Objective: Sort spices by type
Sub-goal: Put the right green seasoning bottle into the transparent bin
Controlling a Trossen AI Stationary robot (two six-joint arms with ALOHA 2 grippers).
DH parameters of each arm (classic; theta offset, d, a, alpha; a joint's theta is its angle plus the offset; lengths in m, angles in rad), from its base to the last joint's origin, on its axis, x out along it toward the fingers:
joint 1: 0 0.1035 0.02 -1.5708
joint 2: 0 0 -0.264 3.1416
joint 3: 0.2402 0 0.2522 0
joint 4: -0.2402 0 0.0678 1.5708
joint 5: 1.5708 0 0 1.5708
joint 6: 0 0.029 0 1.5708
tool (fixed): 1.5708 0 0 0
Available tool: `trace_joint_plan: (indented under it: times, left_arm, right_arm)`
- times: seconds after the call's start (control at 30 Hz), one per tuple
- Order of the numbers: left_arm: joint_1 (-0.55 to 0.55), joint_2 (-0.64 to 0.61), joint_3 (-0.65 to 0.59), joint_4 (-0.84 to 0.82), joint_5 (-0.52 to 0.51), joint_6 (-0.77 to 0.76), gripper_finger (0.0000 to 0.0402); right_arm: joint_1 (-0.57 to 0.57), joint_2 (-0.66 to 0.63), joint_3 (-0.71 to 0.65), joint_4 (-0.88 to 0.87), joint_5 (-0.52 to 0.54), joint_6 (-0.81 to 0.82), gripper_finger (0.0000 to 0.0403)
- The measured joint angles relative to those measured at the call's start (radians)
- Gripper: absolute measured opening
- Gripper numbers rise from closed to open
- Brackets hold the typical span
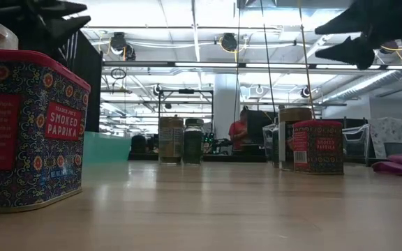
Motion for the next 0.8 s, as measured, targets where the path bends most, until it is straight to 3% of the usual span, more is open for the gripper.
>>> trace_joint_plan:
  times: [0.1, 0.23, 0.47, 0.63, 0.8]
  left_arm:
    - [0.0, 0.012, 0.011, 0.039, -0.007, -0.009, 0.0097]
    - [0.0, 0.063, 0.117, 0.049, 0.073, 0.12, 0.0097]
    - [0.0, 0.252, 0.282, -0.016, 0.148, 0.295, 0.0097]
    - [0.0, 0.365, 0.428, -0.237, 0.059, 0.372, 0.0097]
    - [0.0, 0.443, 0.563, -0.527, -0.075, 0.377, 0.0097]
  right_arm:
    - [0.0, 0.071, 0.091, -0.03, 0.0, -0.006, 0.0352]
    - [0.0, 0.184, 0.195, -0.042, 0.001, -0.01, 0.0352]
    - [0.0, 0.391, 0.333, -0.08, 0.0, 0.056, 0.0352]
    - [-0.02, 0.516, 0.459, -0.203, 0.0, 0.177, 0.0352]
    - [-0.056, 0.62, 0.608, -0.464, -0.004, 0.397, 0.0352]
